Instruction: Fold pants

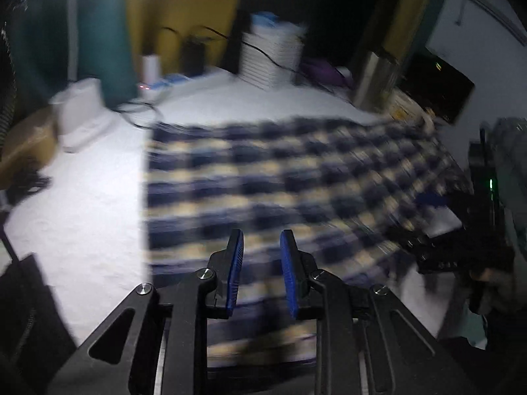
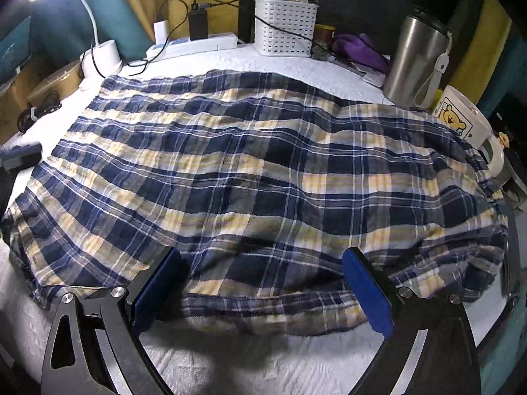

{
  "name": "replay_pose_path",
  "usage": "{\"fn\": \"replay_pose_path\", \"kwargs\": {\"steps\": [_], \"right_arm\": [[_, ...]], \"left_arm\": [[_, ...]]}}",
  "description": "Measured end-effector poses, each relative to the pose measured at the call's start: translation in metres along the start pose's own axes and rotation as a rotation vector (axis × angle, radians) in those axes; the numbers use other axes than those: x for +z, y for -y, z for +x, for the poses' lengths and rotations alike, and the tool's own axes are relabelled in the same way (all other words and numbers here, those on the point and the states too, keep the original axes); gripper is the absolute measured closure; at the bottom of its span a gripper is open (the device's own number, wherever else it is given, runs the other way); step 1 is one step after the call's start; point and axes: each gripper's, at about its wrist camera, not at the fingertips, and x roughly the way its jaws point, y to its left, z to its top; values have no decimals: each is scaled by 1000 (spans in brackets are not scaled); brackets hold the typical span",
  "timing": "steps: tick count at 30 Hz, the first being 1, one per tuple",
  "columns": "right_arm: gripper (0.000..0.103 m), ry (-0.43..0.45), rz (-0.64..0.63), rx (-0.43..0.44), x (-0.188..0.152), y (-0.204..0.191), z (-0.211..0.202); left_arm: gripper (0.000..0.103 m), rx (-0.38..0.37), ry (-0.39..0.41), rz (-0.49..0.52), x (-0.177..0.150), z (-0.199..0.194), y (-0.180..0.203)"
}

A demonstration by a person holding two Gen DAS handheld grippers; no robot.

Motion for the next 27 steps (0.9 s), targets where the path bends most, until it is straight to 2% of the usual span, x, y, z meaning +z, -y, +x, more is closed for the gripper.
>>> {"fn": "replay_pose_path", "kwargs": {"steps": [4, 8, 13, 22, 27], "right_arm": [[4, 61, 4, 28, 1, -2, -8], [4, 29, -6, 38, -8, -5, 2], [4, 39, -19, 41, -19, -4, -1], [4, 59, -8, 53, -38, 6, -11], [4, 76, 45, 40, -53, 29, -28]], "left_arm": [[81, -42, -49, 18, -13, 16, 26], [81, -35, -109, 43, -31, 25, 42], [80, 16, -64, 71, -44, 20, 50], [80, 73, -56, 74, -61, 9, 47], [80, 46, -79, 10, -56, -2, 41]]}}
